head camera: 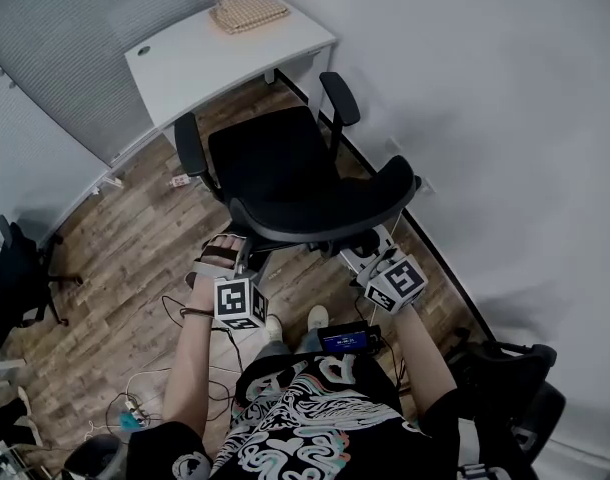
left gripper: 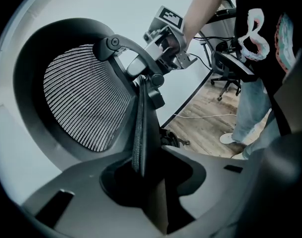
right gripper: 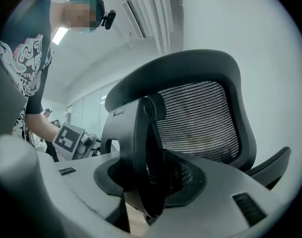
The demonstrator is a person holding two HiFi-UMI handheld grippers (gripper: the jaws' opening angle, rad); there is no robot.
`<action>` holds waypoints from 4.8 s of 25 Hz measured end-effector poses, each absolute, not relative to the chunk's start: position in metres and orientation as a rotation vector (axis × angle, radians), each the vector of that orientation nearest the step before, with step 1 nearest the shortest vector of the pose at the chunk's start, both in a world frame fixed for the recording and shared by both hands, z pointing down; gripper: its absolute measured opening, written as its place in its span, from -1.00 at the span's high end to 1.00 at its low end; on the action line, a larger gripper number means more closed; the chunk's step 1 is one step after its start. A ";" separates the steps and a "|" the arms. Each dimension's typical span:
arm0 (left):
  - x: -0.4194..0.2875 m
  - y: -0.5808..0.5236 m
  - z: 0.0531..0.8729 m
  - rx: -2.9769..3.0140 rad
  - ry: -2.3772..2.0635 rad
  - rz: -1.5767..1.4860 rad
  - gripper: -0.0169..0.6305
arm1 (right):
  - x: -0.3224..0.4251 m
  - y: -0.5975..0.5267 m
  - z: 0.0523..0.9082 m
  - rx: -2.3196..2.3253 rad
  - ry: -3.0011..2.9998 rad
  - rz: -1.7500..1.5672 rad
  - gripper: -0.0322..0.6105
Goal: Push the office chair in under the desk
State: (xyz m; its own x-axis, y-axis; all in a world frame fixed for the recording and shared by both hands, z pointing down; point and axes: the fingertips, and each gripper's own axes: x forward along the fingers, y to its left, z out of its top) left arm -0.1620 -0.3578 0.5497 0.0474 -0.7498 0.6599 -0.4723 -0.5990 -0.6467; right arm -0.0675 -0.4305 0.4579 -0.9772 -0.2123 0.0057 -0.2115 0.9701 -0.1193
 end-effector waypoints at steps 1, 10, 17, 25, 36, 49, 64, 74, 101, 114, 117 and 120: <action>-0.160 -0.359 0.549 -2.074 1.253 -1.572 0.52 | -0.067 -0.433 0.457 -0.330 3.112 -0.187 0.37; -0.155 -0.376 0.549 -2.074 1.301 -1.580 0.52 | -0.066 -0.453 0.457 -0.272 3.108 -0.179 0.37; -0.157 -0.396 0.550 -2.063 1.344 -1.599 0.52 | -0.069 -0.478 0.456 -0.239 3.104 -0.184 0.37; -0.162 -0.420 0.548 -2.045 1.404 -1.613 0.52 | -0.078 -0.506 0.454 -0.190 3.098 -0.180 0.37; -0.159 -0.429 0.531 -2.047 1.454 -1.600 0.52 | -0.080 -0.519 0.435 -0.128 3.090 -0.151 0.37; -0.153 -0.467 0.545 -2.025 1.514 -1.641 0.52 | -0.077 -0.564 0.450 -0.088 3.067 -0.173 0.37; -0.147 -0.472 0.547 -2.032 1.523 -1.660 0.53 | -0.071 -0.570 0.451 -0.068 3.097 -0.184 0.37; -0.145 -0.469 0.553 -2.069 1.535 -1.704 0.42 | -0.066 -0.569 0.454 -0.134 3.140 -0.174 0.38; -0.150 -0.447 0.522 -2.169 1.481 -1.611 0.29 | 0.015 -0.501 0.448 -0.564 3.041 -0.284 0.40; -0.158 -0.372 0.457 -2.219 1.789 -0.941 0.85 | -0.004 -0.424 0.411 -0.846 2.996 -0.085 0.80; -0.158 -0.353 0.440 -2.283 1.848 -0.736 0.86 | 0.002 -0.407 0.412 -0.938 3.009 -0.110 0.80; -0.153 -0.331 0.431 -2.486 1.873 -0.490 0.86 | 0.008 -0.386 0.411 -1.042 2.997 -0.126 0.80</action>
